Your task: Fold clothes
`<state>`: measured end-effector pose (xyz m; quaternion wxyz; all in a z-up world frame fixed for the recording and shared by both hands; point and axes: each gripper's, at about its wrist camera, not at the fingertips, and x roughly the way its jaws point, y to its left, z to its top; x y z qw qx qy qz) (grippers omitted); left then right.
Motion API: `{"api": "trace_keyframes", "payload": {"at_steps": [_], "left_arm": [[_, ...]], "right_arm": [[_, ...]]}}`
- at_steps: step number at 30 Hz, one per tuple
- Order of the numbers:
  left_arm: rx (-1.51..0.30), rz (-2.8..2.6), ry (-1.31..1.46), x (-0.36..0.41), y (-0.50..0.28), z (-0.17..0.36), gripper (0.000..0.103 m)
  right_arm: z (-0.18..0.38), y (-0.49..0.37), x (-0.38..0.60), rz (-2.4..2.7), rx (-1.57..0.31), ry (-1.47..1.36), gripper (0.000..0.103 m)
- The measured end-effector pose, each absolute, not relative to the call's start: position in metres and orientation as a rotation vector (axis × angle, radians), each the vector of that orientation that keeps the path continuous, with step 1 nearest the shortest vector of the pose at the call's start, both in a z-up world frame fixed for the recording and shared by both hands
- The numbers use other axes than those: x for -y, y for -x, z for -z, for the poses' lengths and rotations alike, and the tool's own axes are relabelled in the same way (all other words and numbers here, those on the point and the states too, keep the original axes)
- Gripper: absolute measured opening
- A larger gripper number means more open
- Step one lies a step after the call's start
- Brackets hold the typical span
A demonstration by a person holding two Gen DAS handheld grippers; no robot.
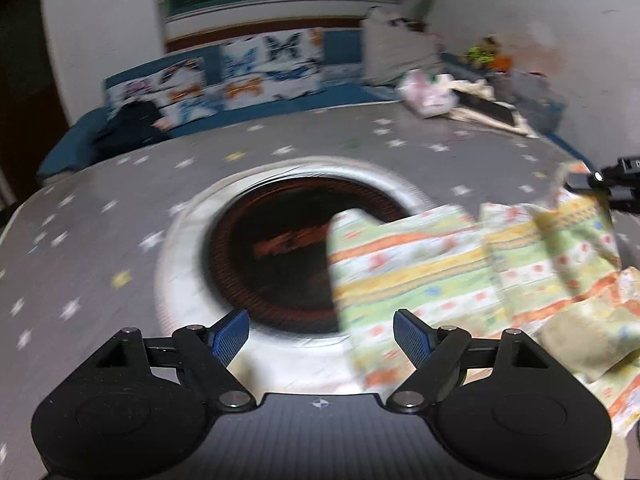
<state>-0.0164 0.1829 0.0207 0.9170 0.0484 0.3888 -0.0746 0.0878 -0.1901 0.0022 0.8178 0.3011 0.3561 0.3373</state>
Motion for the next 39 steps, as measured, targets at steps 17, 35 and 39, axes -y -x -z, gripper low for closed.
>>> {"api": "trace_keyframes", "payload": {"at_steps": [17, 35, 39], "left_arm": [[-0.793, 0.183, -0.037, -0.175, -0.056, 0.0, 0.08], [-0.88, 0.265, 0.042, -0.168, -0.114, 0.03, 0.035], [-0.869, 0.299, 0.047, -0.164, -0.117, 0.031, 0.01]], "right_arm": [[-0.038, 0.046, 0.062, -1.043, -0.506, 0.483, 0.005], [-0.021, -0.08, 0.133, -0.682, -0.793, -0.017, 0.031], [-0.004, -0.103, 0.141, -0.625, -0.862, -0.149, 0.03]]}}
